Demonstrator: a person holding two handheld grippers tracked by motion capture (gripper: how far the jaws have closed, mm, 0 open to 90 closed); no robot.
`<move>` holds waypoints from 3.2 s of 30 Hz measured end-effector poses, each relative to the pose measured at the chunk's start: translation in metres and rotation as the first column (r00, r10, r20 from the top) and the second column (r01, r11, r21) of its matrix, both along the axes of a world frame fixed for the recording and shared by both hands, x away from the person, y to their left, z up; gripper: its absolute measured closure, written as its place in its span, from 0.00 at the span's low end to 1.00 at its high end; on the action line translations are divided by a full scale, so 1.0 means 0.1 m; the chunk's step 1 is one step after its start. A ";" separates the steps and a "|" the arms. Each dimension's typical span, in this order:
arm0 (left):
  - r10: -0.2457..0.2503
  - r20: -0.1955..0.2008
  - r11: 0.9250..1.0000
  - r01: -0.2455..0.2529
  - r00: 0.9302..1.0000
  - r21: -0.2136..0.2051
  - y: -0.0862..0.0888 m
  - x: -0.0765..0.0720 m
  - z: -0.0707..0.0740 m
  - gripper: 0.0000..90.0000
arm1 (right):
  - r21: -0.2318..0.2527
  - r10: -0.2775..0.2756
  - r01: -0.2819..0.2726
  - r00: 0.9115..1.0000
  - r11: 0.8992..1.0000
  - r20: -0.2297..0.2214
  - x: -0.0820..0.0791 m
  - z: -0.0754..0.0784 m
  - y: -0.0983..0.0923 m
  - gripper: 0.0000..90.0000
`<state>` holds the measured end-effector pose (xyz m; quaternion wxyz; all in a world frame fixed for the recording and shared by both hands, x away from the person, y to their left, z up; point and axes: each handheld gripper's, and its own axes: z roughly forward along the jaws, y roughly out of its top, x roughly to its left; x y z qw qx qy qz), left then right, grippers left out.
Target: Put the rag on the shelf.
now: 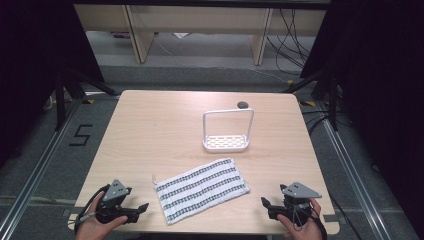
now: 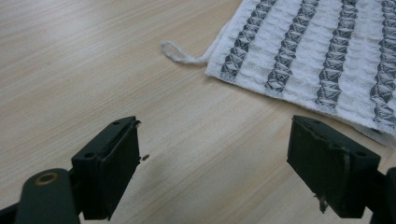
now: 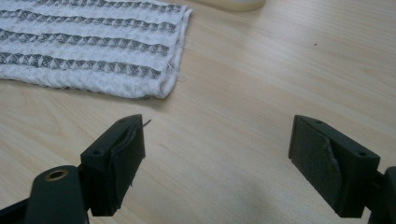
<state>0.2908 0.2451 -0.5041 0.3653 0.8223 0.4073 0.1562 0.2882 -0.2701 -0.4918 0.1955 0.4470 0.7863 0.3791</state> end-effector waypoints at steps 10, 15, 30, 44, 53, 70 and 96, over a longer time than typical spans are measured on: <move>-0.008 -0.006 1.000 0.007 1.000 -0.008 0.00 0.00 0.01 0.18 | -0.009 -0.004 0.004 1.000 1.000 0.005 -0.01 0.01 0.00 0.22; -0.017 -0.007 0.999 0.017 1.000 -0.050 -0.04 0.00 0.02 0.18 | -0.003 0.029 -0.029 1.000 1.000 -0.009 0.01 0.01 0.00 0.22; -0.019 0.008 0.997 0.020 1.000 -0.076 -0.19 0.09 0.09 0.18 | -0.002 0.017 -0.017 1.000 1.000 0.014 0.01 0.05 0.04 0.25; -0.050 0.031 0.997 0.052 0.998 -0.059 -0.41 0.42 0.22 0.18 | -0.010 0.043 -0.043 0.999 0.999 0.028 0.04 0.08 0.06 0.29; -0.091 0.029 0.995 0.092 0.995 -0.032 -0.65 0.69 0.22 0.18 | -0.021 0.063 -0.062 0.997 0.998 0.033 0.07 0.09 0.09 0.31; -0.166 0.017 0.984 0.167 0.986 -0.062 -1.17 1.09 0.30 0.22 | -0.023 0.118 -0.117 0.993 0.993 0.031 0.12 0.10 0.32 0.34; -0.411 -0.060 0.911 0.412 0.909 -0.007 -2.32 1.69 0.14 0.43 | -0.100 0.160 -0.162 0.987 0.982 -0.022 0.35 -0.06 0.57 0.50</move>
